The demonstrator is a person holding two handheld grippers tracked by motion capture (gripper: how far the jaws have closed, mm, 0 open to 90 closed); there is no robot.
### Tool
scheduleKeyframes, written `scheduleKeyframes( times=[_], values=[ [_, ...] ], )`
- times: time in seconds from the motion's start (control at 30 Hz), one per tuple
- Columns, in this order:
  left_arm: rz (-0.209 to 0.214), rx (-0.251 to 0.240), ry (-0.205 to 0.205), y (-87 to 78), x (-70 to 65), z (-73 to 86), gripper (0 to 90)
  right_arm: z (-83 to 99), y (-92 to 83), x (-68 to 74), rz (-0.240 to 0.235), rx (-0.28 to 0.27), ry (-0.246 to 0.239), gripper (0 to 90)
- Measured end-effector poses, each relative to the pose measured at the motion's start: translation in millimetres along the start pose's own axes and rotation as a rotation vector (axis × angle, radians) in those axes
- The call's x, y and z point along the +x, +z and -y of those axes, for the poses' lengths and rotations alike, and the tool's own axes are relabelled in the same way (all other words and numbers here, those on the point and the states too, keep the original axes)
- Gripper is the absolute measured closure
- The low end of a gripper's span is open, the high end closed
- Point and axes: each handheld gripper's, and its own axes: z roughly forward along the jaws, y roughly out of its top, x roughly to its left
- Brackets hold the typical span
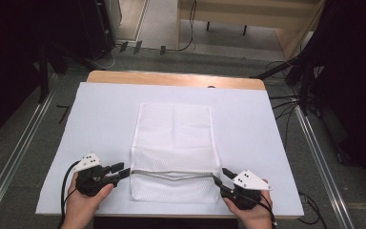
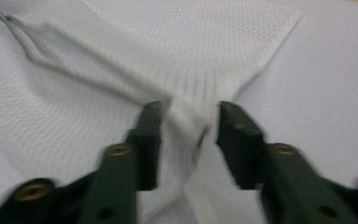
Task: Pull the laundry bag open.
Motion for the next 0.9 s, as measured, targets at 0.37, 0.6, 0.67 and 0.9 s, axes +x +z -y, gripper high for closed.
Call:
scheduleKeyframes(
  times=[0.37, 0.6, 0.67, 0.9],
  values=[
    [-0.017, -0.090, 0.048, -7.9, -2.9, -2.5, 10.0, -3.6, -8.4, -15.2, 0.013, -0.038, 0.082, 17.8],
    [-0.032, -0.111, 0.022, -13.0, 10.9, 0.3, 10.1, -1.2, -14.9, -37.1, 0.020, -0.053, 0.135, 13.2],
    [-0.033, -0.121, 0.016, -15.0, 14.8, 0.8, 10.1, -0.6, -16.7, -42.5, 0.026, -0.058, 0.147, 12.9],
    [-0.067, -0.134, 0.008, -20.0, 24.9, 2.4, 10.9, 3.4, -22.3, -61.1, 0.057, -0.068, 0.174, 11.4]
  ],
)
